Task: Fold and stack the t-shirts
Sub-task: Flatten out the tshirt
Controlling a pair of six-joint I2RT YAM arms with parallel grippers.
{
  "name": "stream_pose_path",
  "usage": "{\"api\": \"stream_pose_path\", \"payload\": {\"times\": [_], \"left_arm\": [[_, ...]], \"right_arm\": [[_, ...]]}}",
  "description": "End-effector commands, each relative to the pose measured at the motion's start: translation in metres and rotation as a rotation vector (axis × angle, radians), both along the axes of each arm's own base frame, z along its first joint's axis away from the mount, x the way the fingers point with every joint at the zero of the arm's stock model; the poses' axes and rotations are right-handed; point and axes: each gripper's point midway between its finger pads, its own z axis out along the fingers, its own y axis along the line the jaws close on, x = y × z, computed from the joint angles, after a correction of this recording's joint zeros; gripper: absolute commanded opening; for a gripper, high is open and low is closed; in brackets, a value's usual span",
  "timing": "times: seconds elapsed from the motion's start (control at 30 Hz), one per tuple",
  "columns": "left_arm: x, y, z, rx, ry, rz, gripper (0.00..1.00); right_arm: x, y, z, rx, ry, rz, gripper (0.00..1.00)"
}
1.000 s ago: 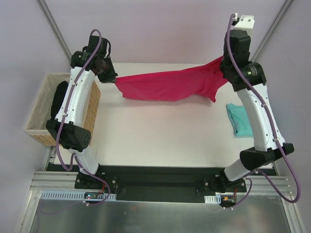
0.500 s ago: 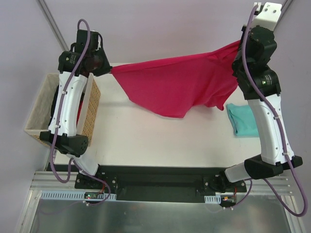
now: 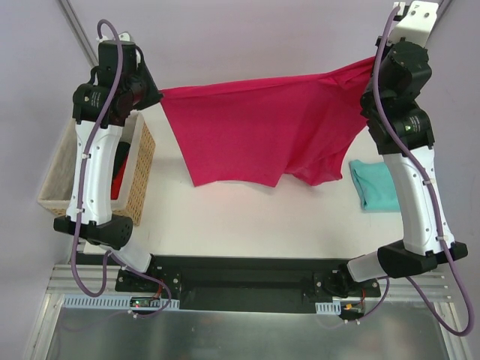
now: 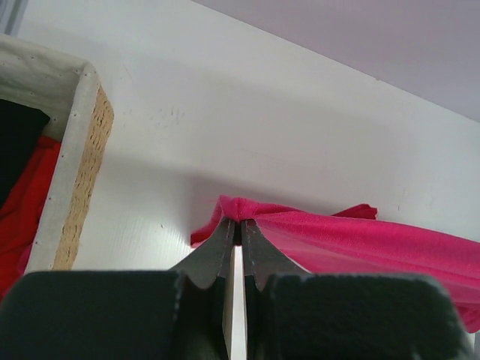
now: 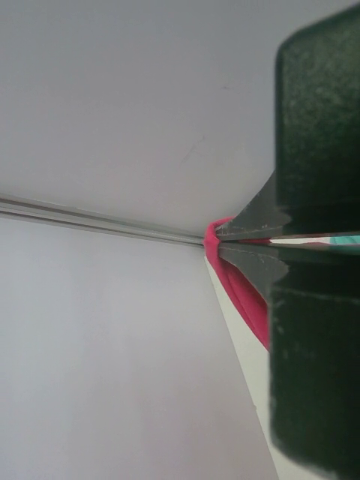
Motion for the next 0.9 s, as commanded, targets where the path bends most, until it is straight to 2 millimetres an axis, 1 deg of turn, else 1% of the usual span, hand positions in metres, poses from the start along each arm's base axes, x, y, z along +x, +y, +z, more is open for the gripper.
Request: {"api": "stream_pose_path", "payload": {"times": [0.0, 0.03, 0.07, 0.1, 0.13, 0.17, 0.2, 0.23, 0.27, 0.3, 0.33, 0.37, 0.4, 0.47, 0.5, 0.53, 0.57, 0.6, 0.63, 0.73, 0.8, 0.87], "left_arm": [[0.014, 0.025, 0.018, 0.043, -0.074, 0.072, 0.00], [0.018, 0.027, 0.018, 0.040, -0.076, 0.073, 0.00], [0.020, 0.027, 0.023, 0.033, -0.090, 0.070, 0.00], [0.026, 0.026, 0.020, 0.034, -0.086, 0.066, 0.00], [0.031, 0.026, 0.025, 0.039, -0.106, 0.062, 0.00], [0.033, 0.028, 0.031, 0.040, -0.129, 0.064, 0.00], [0.038, 0.029, 0.032, 0.043, -0.136, 0.066, 0.00], [0.042, 0.031, 0.038, 0.044, -0.160, 0.066, 0.00], [0.044, 0.039, 0.045, 0.044, -0.182, 0.083, 0.00], [0.049, 0.043, 0.046, 0.042, -0.188, 0.091, 0.00], [0.052, 0.046, 0.048, 0.040, -0.198, 0.091, 0.00], [0.055, 0.051, 0.054, 0.038, -0.222, 0.099, 0.00], [0.059, 0.061, 0.055, 0.037, -0.227, 0.121, 0.00], [0.064, 0.069, 0.061, 0.037, -0.256, 0.130, 0.00], [0.067, 0.072, 0.062, 0.037, -0.265, 0.134, 0.00], [0.068, 0.083, 0.063, 0.041, -0.269, 0.158, 0.00], [0.071, 0.086, 0.063, 0.038, -0.275, 0.161, 0.00], [0.076, 0.089, 0.065, 0.036, -0.288, 0.165, 0.00], [0.078, 0.094, 0.066, 0.031, -0.296, 0.175, 0.00], [0.090, 0.096, 0.070, 0.015, -0.324, 0.173, 0.00], [0.097, 0.094, 0.072, 0.005, -0.341, 0.158, 0.00], [0.103, 0.092, 0.078, -0.006, -0.371, 0.146, 0.00]], "right_arm": [[-0.005, -0.015, 0.016, 0.028, -0.065, -0.044, 0.01], [0.002, -0.014, 0.013, 0.027, -0.056, -0.040, 0.01], [0.004, -0.013, 0.015, 0.035, -0.063, -0.036, 0.01], [0.008, -0.010, 0.016, 0.036, -0.067, -0.018, 0.01], [0.014, -0.008, 0.014, 0.035, -0.064, -0.009, 0.01], [0.016, -0.007, 0.016, 0.039, -0.075, 0.000, 0.01], [0.018, -0.006, 0.022, 0.041, -0.101, 0.012, 0.01], [0.021, -0.006, 0.025, 0.042, -0.112, 0.012, 0.01], [0.029, -0.004, 0.024, 0.039, -0.108, 0.016, 0.01], [0.028, -0.006, 0.036, 0.040, -0.136, 0.015, 0.01], [0.031, -0.008, 0.039, 0.035, -0.143, 0.007, 0.01], [0.040, -0.007, 0.037, 0.030, -0.138, 0.005, 0.01], [0.041, -0.009, 0.045, 0.033, -0.165, 0.007, 0.01], [0.045, -0.012, 0.049, 0.026, -0.180, 0.000, 0.01], [0.052, -0.011, 0.050, 0.021, -0.188, 0.005, 0.01], [0.052, -0.014, 0.055, 0.017, -0.204, 0.000, 0.01], [0.055, -0.014, 0.057, 0.015, -0.210, 0.001, 0.01], [0.061, -0.013, 0.057, 0.011, -0.217, 0.009, 0.01], [0.062, -0.014, 0.061, 0.012, -0.230, 0.010, 0.01], [0.068, -0.013, 0.066, 0.010, -0.258, 0.026, 0.01], [0.069, -0.015, 0.069, 0.009, -0.273, 0.026, 0.01], [0.071, -0.016, 0.069, 0.001, -0.275, 0.021, 0.01]]}}
